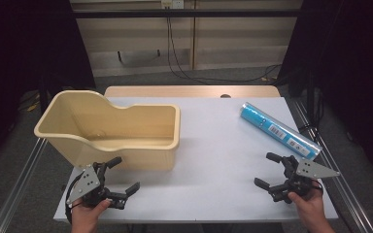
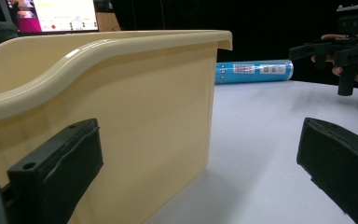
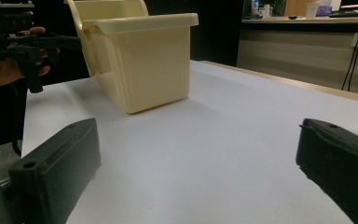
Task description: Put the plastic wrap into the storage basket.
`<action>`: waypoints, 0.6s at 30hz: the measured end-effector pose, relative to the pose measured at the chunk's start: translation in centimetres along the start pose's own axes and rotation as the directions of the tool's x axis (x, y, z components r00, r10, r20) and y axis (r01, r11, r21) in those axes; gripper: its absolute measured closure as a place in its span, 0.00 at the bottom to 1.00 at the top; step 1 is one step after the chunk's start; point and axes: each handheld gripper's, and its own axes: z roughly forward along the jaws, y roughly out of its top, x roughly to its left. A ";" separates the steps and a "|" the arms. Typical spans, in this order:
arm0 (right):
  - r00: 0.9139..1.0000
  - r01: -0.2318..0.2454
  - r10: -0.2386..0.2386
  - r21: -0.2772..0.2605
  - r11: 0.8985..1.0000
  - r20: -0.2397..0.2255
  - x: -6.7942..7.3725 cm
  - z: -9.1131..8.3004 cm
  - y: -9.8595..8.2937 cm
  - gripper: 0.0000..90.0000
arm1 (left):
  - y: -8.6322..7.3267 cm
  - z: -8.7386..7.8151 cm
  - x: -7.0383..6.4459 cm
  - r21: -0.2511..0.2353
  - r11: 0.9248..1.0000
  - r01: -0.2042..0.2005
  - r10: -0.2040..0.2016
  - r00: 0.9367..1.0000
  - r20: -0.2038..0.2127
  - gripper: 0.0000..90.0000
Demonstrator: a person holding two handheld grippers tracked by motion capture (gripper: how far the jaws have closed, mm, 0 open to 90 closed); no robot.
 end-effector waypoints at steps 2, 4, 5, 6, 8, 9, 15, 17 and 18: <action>1.000 0.000 0.000 -0.002 1.000 -0.001 0.0 0.0 0.0 0.00 | 0.0 0.0 0.0 0.006 1.000 -0.004 0.004 1.000 0.001 0.00; 1.000 0.001 -0.001 -0.002 1.000 0.000 -0.1 0.0 0.1 0.00 | 0.0 0.1 0.0 0.005 1.000 -0.003 0.003 1.000 0.006 0.00; 1.000 0.000 0.000 -0.001 1.000 0.003 -0.1 -0.1 0.1 0.00 | 0.0 0.1 0.0 0.006 1.000 -0.005 0.005 1.000 0.006 0.00; 1.000 -0.002 0.002 -0.001 1.000 0.005 -0.2 -0.1 0.1 0.00 | 0.0 0.1 0.0 0.005 1.000 -0.004 0.004 1.000 0.005 0.00; 1.000 -0.010 0.010 0.003 1.000 0.005 -0.3 0.0 0.1 0.00 | 0.0 0.1 0.0 0.003 1.000 0.000 0.000 1.000 0.002 0.00; 1.000 -0.011 0.011 0.004 1.000 0.007 -0.3 0.0 0.1 0.00 | 0.0 0.1 0.0 0.003 1.000 0.000 0.000 1.000 0.002 0.00; 1.000 -0.007 0.007 0.021 1.000 0.021 -0.5 0.3 0.4 0.00 | 0.0 0.0 -0.1 0.011 1.000 -0.006 0.006 1.000 0.004 0.00; 1.000 -0.003 0.002 0.039 0.999 0.029 -0.7 0.4 0.6 0.00 | 0.0 0.0 -0.1 0.011 1.000 -0.007 0.007 1.000 0.007 0.00; 1.000 -0.004 0.003 0.042 0.999 0.030 -0.8 0.5 0.6 0.00 | 0.0 0.0 -0.1 0.012 1.000 -0.007 0.007 1.000 0.008 0.00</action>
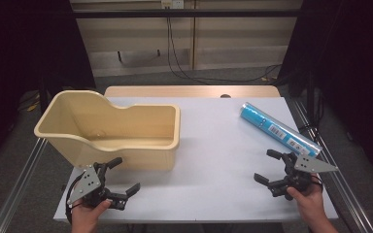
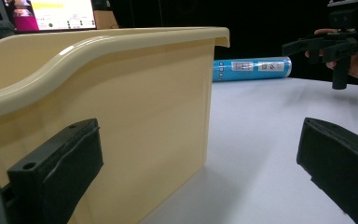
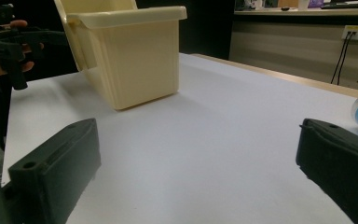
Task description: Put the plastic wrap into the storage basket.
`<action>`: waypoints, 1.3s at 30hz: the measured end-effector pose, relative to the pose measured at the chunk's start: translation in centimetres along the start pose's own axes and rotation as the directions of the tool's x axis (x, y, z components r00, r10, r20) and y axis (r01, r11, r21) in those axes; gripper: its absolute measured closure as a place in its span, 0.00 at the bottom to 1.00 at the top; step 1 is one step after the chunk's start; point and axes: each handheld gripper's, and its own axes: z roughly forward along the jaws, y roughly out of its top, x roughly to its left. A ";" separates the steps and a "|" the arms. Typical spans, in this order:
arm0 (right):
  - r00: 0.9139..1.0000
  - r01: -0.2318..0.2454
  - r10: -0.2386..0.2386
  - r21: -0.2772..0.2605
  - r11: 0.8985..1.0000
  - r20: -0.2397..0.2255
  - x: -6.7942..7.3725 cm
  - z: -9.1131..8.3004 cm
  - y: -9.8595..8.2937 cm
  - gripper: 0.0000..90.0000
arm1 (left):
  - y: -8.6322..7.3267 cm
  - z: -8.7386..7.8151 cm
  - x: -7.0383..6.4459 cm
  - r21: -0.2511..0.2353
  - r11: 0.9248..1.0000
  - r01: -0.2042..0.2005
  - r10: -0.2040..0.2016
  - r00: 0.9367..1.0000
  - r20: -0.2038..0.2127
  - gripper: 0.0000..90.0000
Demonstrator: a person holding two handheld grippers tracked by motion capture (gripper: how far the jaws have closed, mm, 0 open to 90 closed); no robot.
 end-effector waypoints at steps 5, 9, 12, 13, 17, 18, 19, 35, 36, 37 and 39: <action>1.000 0.004 -0.005 0.034 0.999 0.019 -0.5 0.3 0.1 0.00 | -0.1 0.0 0.0 0.007 1.000 -0.004 0.004 1.000 0.003 0.00; 0.999 0.002 -0.004 0.041 0.999 0.041 -1.2 0.7 0.5 0.00 | -0.1 0.1 0.0 0.011 1.000 -0.007 0.007 1.000 0.003 0.00; 0.998 0.003 -0.005 0.045 0.999 0.056 -1.8 1.1 0.8 0.00 | -0.1 0.2 -0.1 0.017 1.000 -0.007 0.007 1.000 0.009 0.00; 0.998 -0.002 -0.001 0.047 0.999 0.059 -2.0 1.3 0.8 0.00 | -0.1 0.2 -0.1 0.021 1.000 -0.013 0.012 1.000 0.011 0.00; 0.997 0.000 -0.004 0.059 0.998 0.072 -2.8 1.7 1.0 0.00 | -0.2 0.2 -0.1 0.021 1.000 -0.009 0.009 1.000 0.009 0.00; 0.997 0.002 -0.006 0.061 0.998 0.075 -2.9 1.8 1.1 0.00 | -0.1 0.2 -0.1 0.022 1.000 -0.010 0.009 1.000 0.008 0.00; 0.997 -0.003 -0.001 0.060 0.998 0.076 -3.1 1.8 1.2 0.00 | -0.1 0.2 -0.1 0.023 1.000 -0.010 0.010 1.000 0.007 0.00; 0.992 -0.036 0.017 0.148 0.988 0.127 -6.1 3.4 2.9 0.00 | -0.1 0.3 -0.2 0.030 0.999 -0.015 0.015 1.000 0.012 0.00; 0.991 -0.039 0.018 0.154 0.987 0.132 -6.3 3.5 3.0 0.00 | -0.1 0.3 -0.2 0.032 0.999 -0.015 0.015 1.000 0.010 0.00; 0.990 -0.043 0.021 0.162 0.986 0.136 -6.5 3.6 3.0 0.00 | -0.1 0.3 -0.2 0.032 0.999 -0.015 0.015 1.000 0.011 0.00; 0.989 -0.052 0.026 0.179 0.982 0.144 -7.0 3.8 3.2 0.00 | -0.2 0.3 -0.2 0.035 0.999 -0.019 0.018 1.000 0.011 0.00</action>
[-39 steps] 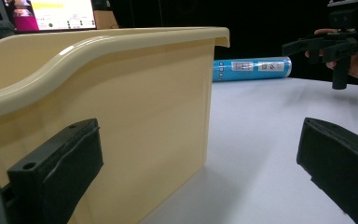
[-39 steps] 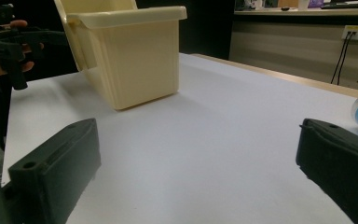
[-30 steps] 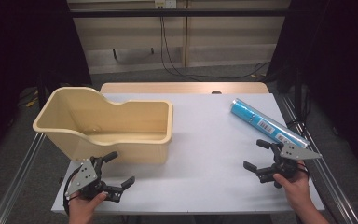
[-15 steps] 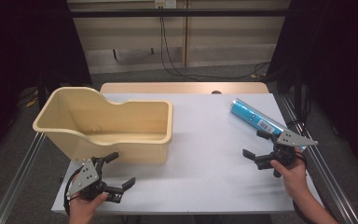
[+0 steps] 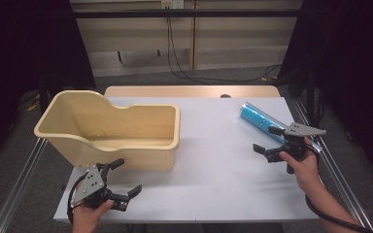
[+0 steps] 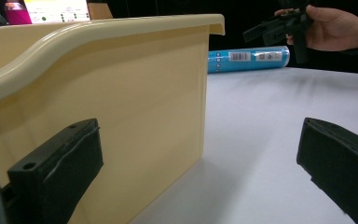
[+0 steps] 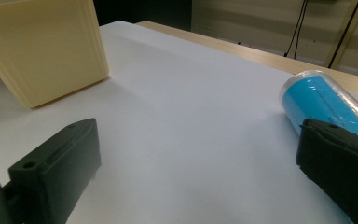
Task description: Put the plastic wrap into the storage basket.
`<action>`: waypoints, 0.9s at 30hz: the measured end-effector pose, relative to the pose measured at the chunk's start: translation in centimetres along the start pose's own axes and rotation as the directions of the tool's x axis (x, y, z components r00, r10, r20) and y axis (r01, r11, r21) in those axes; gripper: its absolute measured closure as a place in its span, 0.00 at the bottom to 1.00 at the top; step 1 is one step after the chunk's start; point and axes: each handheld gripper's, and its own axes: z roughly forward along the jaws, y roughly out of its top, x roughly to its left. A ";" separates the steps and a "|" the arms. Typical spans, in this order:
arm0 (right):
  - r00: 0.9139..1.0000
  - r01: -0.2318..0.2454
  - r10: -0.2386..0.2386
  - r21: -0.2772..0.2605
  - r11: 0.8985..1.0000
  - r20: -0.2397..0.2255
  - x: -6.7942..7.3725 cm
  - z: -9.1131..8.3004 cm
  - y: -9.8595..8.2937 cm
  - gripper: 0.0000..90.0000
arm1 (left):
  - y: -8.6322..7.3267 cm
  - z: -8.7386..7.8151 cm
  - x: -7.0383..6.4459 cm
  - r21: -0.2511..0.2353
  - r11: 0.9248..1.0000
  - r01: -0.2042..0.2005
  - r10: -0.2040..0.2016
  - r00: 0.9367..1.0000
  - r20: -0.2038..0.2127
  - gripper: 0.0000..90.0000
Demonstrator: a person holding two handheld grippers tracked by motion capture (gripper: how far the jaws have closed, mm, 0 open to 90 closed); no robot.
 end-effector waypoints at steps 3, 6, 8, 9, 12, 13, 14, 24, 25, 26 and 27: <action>1.000 0.002 -0.002 0.033 0.999 0.010 -0.5 0.4 0.4 0.00 | 0.0 0.0 0.0 0.004 1.000 -0.001 0.001 1.000 0.001 0.00; 1.000 0.007 -0.008 0.060 0.998 0.017 -0.9 0.7 0.8 0.00 | 0.0 0.0 0.0 0.003 1.000 -0.002 0.002 1.000 0.001 0.00; 1.000 0.006 -0.007 0.081 0.997 0.017 -1.3 0.9 1.3 0.00 | 0.0 0.0 0.0 0.004 1.000 0.000 0.000 1.000 0.000 0.00; 1.000 0.002 -0.003 0.090 0.996 0.015 -1.4 1.0 1.5 0.00 | 0.0 0.0 0.0 0.007 1.000 -0.001 0.001 1.000 -0.001 0.00; 1.000 0.011 -0.014 0.118 0.993 0.025 -2.0 1.2 2.1 0.00 | 0.0 0.0 0.0 0.007 1.000 -0.002 0.002 1.000 0.000 0.00; 1.000 0.009 -0.012 0.129 0.992 0.027 -2.1 1.3 2.3 0.00 | 0.0 0.0 0.0 0.007 1.000 -0.002 0.002 1.000 0.001 0.00; 0.999 0.012 -0.017 0.141 0.990 0.034 -2.3 1.4 2.5 0.00 | 0.0 0.0 0.0 0.007 1.000 -0.001 0.001 1.000 0.000 0.00; 0.998 0.032 -0.043 0.237 0.971 0.040 -3.5 2.7 4.2 0.00 | 0.0 0.1 0.0 0.014 1.000 -0.006 0.006 1.000 0.000 0.00; 0.998 0.036 -0.047 0.249 0.968 0.038 -3.6 2.8 4.3 0.00 | 0.0 0.1 0.0 0.015 1.000 -0.006 0.006 1.000 0.000 0.00; 0.998 0.049 -0.059 0.262 0.964 0.032 -3.7 2.9 4.5 0.00 | 0.0 0.1 0.0 0.016 1.000 -0.005 0.005 1.000 0.000 0.00; 0.997 0.056 -0.067 0.274 0.960 0.028 -3.8 3.1 4.6 0.00 | 0.0 0.1 0.0 0.014 1.000 -0.003 0.003 1.000 0.000 0.00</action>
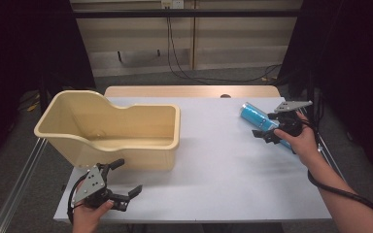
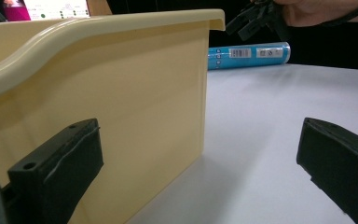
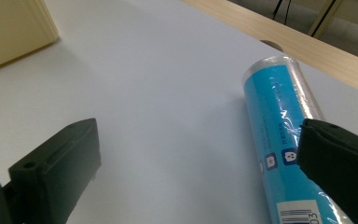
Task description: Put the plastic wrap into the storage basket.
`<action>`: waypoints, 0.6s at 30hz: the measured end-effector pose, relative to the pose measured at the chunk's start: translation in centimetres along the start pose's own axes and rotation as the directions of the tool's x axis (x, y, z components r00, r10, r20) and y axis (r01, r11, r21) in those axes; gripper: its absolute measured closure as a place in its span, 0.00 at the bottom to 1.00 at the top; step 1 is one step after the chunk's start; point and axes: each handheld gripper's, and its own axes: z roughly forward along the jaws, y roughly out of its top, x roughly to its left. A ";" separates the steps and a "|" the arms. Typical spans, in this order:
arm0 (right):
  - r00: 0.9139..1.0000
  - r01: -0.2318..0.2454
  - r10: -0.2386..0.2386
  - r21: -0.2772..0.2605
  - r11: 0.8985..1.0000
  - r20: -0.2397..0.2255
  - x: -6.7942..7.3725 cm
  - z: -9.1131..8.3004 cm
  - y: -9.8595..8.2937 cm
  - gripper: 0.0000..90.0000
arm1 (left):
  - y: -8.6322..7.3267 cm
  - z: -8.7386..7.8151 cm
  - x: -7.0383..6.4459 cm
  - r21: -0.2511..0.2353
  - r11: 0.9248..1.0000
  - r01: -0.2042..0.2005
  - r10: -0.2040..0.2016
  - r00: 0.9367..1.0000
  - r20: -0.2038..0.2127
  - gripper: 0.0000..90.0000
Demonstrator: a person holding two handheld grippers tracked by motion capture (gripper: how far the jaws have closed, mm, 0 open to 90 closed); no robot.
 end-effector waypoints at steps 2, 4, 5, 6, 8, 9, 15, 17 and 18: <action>1.000 -0.003 0.003 0.014 1.000 0.001 -0.2 0.2 0.2 0.00 | 0.0 0.0 0.0 0.003 1.000 -0.001 0.001 1.000 -0.001 0.00; 1.000 -0.006 0.006 0.026 1.000 0.003 -0.5 0.3 0.4 0.00 | 0.0 0.0 0.0 0.002 1.000 -0.005 0.005 1.000 0.001 0.00; 1.000 -0.005 0.005 0.038 0.999 0.004 -0.6 0.4 0.4 0.00 | 0.0 0.0 0.0 0.002 1.000 -0.003 0.003 1.000 0.001 0.00; 1.000 -0.009 0.009 0.050 0.999 0.003 -0.7 0.6 0.5 0.00 | 0.0 -0.1 0.0 0.003 1.000 -0.004 0.004 1.000 0.000 0.00; 1.000 -0.014 0.013 0.085 0.996 0.012 -1.1 0.8 0.5 0.00 | 0.0 0.0 0.0 0.008 1.000 -0.004 0.004 1.000 0.001 0.00; 1.000 -0.021 0.019 0.098 0.995 0.020 -1.2 0.9 0.5 0.00 | 0.0 0.0 0.0 0.011 1.000 -0.007 0.007 1.000 0.001 0.00; 0.999 -0.037 0.030 0.173 0.984 0.042 -2.4 1.3 0.7 0.00 | 0.0 0.1 0.0 0.013 1.000 -0.009 0.009 1.000 0.004 0.00; 0.998 -0.038 0.029 0.194 0.980 0.047 -2.7 1.3 0.8 0.00 | -0.1 0.1 0.0 0.018 1.000 -0.010 0.010 1.000 0.004 0.00; 0.998 -0.038 0.027 0.207 0.978 0.055 -2.8 1.3 0.8 0.00 | -0.1 0.1 0.0 0.020 1.000 -0.013 0.013 1.000 0.005 0.00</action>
